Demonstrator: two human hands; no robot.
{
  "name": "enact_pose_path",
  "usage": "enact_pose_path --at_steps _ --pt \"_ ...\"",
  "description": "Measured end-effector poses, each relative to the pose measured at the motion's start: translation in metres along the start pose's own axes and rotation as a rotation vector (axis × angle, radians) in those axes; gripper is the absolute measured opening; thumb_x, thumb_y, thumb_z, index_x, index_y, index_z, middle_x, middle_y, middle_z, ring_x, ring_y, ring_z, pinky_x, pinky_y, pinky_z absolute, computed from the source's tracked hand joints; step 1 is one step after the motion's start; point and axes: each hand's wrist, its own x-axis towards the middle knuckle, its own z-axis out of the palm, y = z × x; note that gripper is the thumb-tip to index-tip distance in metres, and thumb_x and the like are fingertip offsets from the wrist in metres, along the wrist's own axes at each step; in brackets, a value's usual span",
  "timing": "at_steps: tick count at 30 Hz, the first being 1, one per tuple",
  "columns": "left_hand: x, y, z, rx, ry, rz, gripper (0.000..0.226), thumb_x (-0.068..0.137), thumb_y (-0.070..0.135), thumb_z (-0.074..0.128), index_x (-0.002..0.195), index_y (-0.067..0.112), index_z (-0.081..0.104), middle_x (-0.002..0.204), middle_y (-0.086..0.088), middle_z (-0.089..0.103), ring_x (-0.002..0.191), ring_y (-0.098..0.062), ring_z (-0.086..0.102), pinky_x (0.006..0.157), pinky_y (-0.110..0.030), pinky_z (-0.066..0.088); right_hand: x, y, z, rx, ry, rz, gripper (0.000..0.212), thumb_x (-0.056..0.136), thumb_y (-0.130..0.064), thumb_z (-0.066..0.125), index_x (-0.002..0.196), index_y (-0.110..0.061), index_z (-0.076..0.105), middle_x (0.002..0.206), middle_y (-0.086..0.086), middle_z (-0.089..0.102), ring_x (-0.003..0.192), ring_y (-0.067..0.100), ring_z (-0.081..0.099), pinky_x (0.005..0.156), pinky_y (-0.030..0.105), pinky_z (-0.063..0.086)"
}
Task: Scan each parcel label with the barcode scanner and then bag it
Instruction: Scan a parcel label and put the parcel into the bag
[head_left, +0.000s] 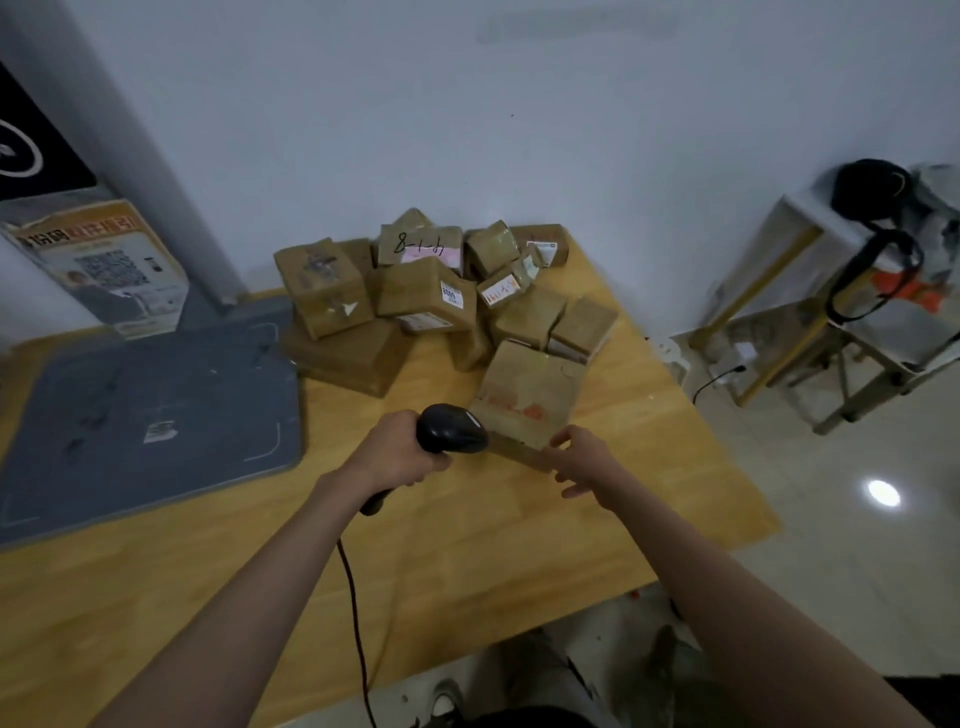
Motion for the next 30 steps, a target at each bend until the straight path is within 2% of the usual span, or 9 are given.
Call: enact_pose_path --at_steps 2,7,11,14,17,21,24,28,30 --pt "0.023 0.005 0.003 -0.020 -0.016 -0.025 0.023 0.075 0.019 0.080 0.094 0.013 0.066 0.074 -0.010 0.072 0.062 -0.021 0.069 0.060 -0.036 0.058 0.022 0.001 -0.007 0.013 -0.001 0.035 0.036 0.094 -0.031 0.061 0.124 -0.013 0.051 0.106 0.003 0.056 0.095 0.022 0.060 0.076 0.041 0.062" --pt "0.086 0.012 0.019 -0.067 -0.058 -0.128 0.024 0.073 0.017 0.078 0.095 0.010 0.069 0.075 -0.013 0.074 0.067 -0.029 0.072 0.064 -0.045 0.060 0.079 0.006 -0.020 0.064 -0.010 0.120 0.053 0.100 -0.031 0.056 0.145 -0.008 0.037 0.135 0.012 0.049 0.101 0.024 0.052 0.086 0.045 0.058" --pt "0.127 0.010 0.036 -0.108 -0.115 -0.229 0.021 0.076 0.018 0.078 0.095 0.011 0.070 0.078 -0.014 0.074 0.068 -0.027 0.073 0.067 -0.041 0.060 0.118 0.015 -0.016 0.129 -0.062 0.209 0.058 0.101 -0.038 0.054 0.145 -0.005 0.034 0.126 0.011 0.049 0.101 0.026 0.051 0.089 0.047 0.057" --pt "0.148 0.004 0.047 -0.163 -0.166 -0.284 0.020 0.079 0.018 0.078 0.097 0.012 0.071 0.076 -0.011 0.074 0.063 -0.020 0.071 0.061 -0.033 0.059 0.136 0.024 -0.006 0.188 -0.099 0.241 0.048 0.102 -0.035 0.051 0.139 -0.007 0.041 0.112 0.012 0.052 0.103 0.031 0.056 0.092 0.055 0.055" --pt "0.158 -0.002 0.056 -0.219 -0.209 -0.323 0.026 0.080 0.018 0.078 0.104 0.013 0.071 0.084 -0.012 0.075 0.065 -0.019 0.072 0.060 -0.029 0.058 0.147 0.034 0.003 0.205 -0.092 0.230 0.045 0.101 -0.030 0.052 0.139 -0.009 0.042 0.122 0.011 0.056 0.102 0.028 0.058 0.078 0.045 0.056" --pt "0.153 -0.008 0.060 -0.258 -0.204 -0.319 0.024 0.081 0.019 0.078 0.103 0.014 0.073 0.086 -0.012 0.075 0.064 -0.018 0.072 0.062 -0.031 0.060 0.144 0.048 0.008 0.274 -0.104 0.244 0.052 0.098 -0.017 0.057 0.144 -0.012 0.034 0.133 0.010 0.053 0.112 0.027 0.056 0.069 0.029 0.048" --pt "0.130 -0.015 0.059 -0.264 -0.215 -0.307 0.019 0.081 0.018 0.078 0.099 0.015 0.073 0.083 -0.010 0.074 0.063 -0.018 0.071 0.060 -0.029 0.058 0.123 0.054 0.015 0.314 -0.146 0.227 0.059 0.098 -0.017 0.060 0.148 -0.016 0.029 0.136 0.009 0.053 0.108 0.022 0.057 0.060 0.021 0.044" --pt "0.089 -0.033 0.052 -0.281 -0.201 -0.297 0.017 0.082 0.019 0.078 0.098 0.015 0.074 0.082 -0.011 0.075 0.065 -0.020 0.072 0.061 -0.031 0.059 0.088 0.055 0.029 0.428 -0.199 0.181 0.066 0.099 -0.022 0.061 0.153 -0.026 0.022 0.133 0.007 0.055 0.106 0.016 0.058 0.063 0.022 0.046" --pt "0.065 -0.046 0.048 -0.305 -0.175 -0.312 0.018 0.081 0.019 0.079 0.098 0.015 0.074 0.081 -0.013 0.075 0.065 -0.020 0.071 0.062 -0.032 0.059 0.071 0.053 0.039 0.500 -0.231 0.142 0.063 0.099 -0.027 0.061 0.150 -0.034 0.024 0.127 0.005 0.057 0.107 0.017 0.057 0.076 0.032 0.053"
